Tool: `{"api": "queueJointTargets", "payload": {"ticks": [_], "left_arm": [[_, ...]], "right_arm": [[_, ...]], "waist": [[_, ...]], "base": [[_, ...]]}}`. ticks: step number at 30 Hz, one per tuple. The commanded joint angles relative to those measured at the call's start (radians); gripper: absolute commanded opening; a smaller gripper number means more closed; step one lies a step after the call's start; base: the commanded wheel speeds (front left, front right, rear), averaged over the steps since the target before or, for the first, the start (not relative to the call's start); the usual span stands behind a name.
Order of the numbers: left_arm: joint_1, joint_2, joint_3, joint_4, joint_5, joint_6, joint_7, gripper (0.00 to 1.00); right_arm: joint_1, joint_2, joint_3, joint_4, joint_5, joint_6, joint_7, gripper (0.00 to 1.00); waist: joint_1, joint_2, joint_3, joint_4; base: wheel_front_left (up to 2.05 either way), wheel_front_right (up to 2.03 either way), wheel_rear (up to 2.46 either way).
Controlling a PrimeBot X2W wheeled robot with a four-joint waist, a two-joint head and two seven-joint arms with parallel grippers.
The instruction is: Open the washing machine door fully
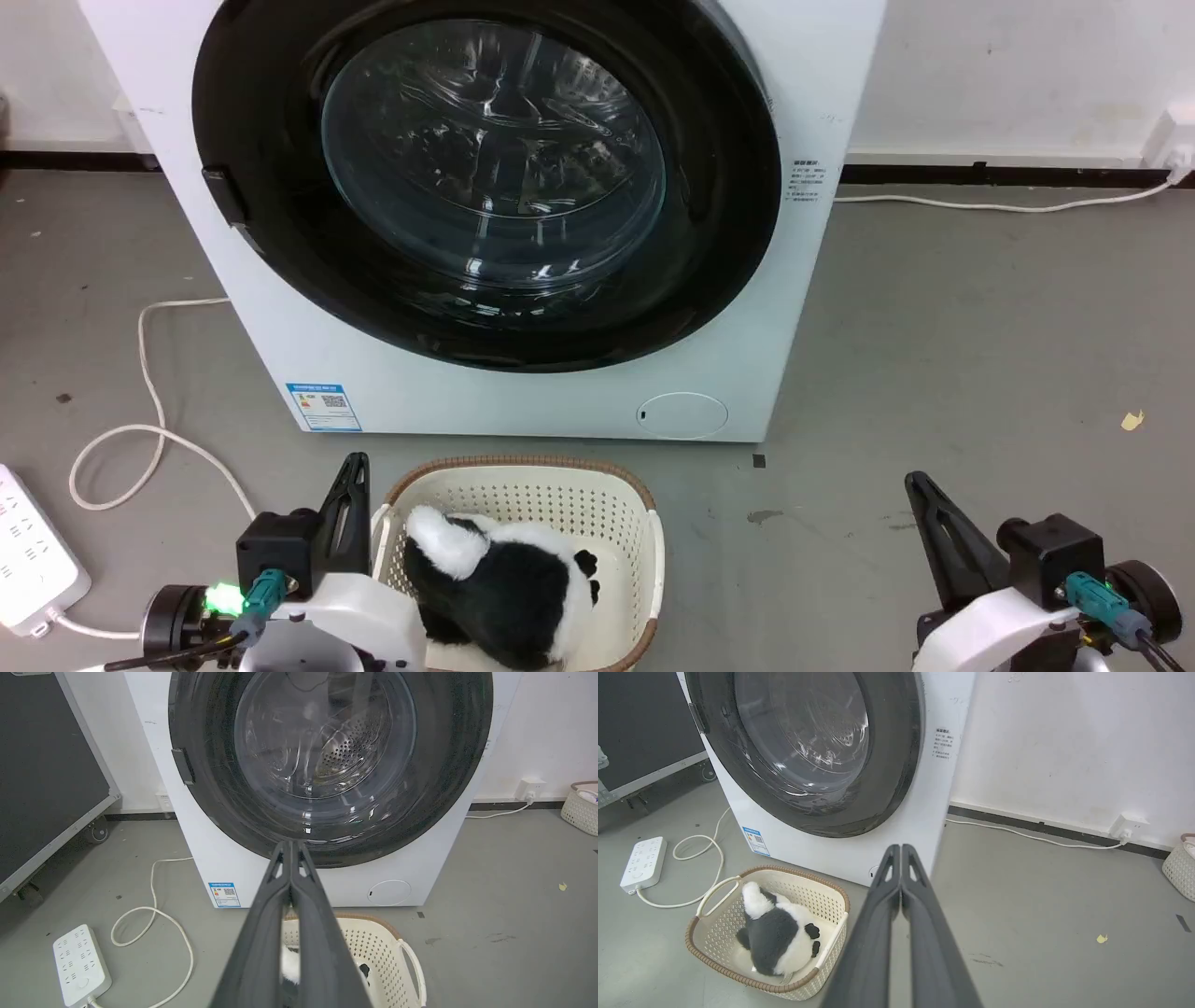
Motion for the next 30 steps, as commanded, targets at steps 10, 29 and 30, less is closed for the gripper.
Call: {"api": "queueJointTargets", "payload": {"ticks": [10, 29, 30], "left_arm": [[0.018, 0.001, -0.001, -0.004, 0.009, 0.003, 0.000, 0.00], [0.018, 0.001, -0.001, -0.004, 0.009, 0.003, 0.000, 0.00], [0.018, 0.001, -0.001, -0.004, 0.009, 0.003, 0.000, 0.00]], "right_arm": [[-0.014, 0.005, -0.001, -0.004, -0.005, -0.001, 0.000, 0.00], [-0.014, 0.005, -0.001, -0.004, -0.005, -0.001, 0.000, 0.00], [-0.014, 0.005, -0.001, -0.004, -0.005, -0.001, 0.000, 0.00]], "waist": [[0.0000, 0.0000, 0.000, 0.000], [0.0000, 0.0000, 0.000, 0.000], [0.0000, 0.0000, 0.000, 0.000]], "base": [[0.00, 0.00, 0.00], [0.00, 0.00, 0.00], [0.00, 0.00, 0.00]]}}
